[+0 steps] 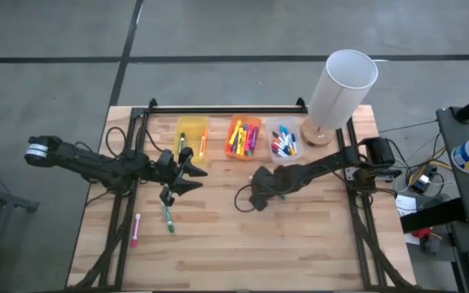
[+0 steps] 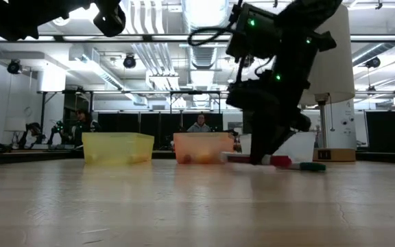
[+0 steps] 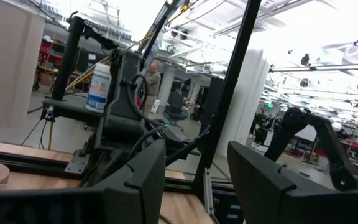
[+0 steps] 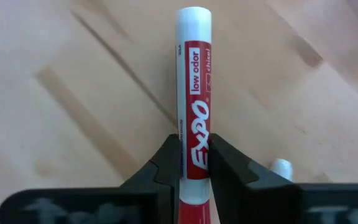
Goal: Pick & Place Markers
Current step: Put the red expo dry erase marker into the yellow bin
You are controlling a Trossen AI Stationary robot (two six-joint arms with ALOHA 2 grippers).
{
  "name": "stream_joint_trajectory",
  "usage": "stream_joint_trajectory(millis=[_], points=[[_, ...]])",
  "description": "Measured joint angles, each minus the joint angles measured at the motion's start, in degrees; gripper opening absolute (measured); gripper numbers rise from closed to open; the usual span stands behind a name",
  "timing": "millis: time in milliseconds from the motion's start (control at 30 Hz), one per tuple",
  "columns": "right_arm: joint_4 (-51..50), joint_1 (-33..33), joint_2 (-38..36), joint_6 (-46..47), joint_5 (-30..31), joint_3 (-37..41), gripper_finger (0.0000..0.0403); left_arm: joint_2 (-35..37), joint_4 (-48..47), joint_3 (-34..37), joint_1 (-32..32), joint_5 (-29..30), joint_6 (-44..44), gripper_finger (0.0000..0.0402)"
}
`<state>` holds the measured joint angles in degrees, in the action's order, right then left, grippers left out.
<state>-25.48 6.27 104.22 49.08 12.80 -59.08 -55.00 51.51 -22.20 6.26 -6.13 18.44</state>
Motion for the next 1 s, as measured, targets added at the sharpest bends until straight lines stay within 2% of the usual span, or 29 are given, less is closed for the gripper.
stream_joint_trajectory(millis=[333, 500, 800, 1000], points=[[1.35, 2.63, -0.02, -8.18, 0.44, -8.29, 0.0058, -0.02, -0.14, 0.00, 0.00, 0.00, -0.77, 0.0167], [5.07, 4.39, -0.02, -13.66, 0.65, -12.43, 0.0060, -0.02, -0.57, 0.00, 0.00, 0.02, -2.25, 0.0167], [8.21, 6.05, -0.02, -21.90, 0.81, -19.71, 0.0062, -0.02, -4.10, 0.07, -0.02, 5.68, -3.77, 0.0167], [8.64, 6.27, -0.02, -25.78, 0.83, -23.27, 0.0062, -0.02, -4.55, 0.07, -0.02, 6.21, -3.83, 0.0168]])
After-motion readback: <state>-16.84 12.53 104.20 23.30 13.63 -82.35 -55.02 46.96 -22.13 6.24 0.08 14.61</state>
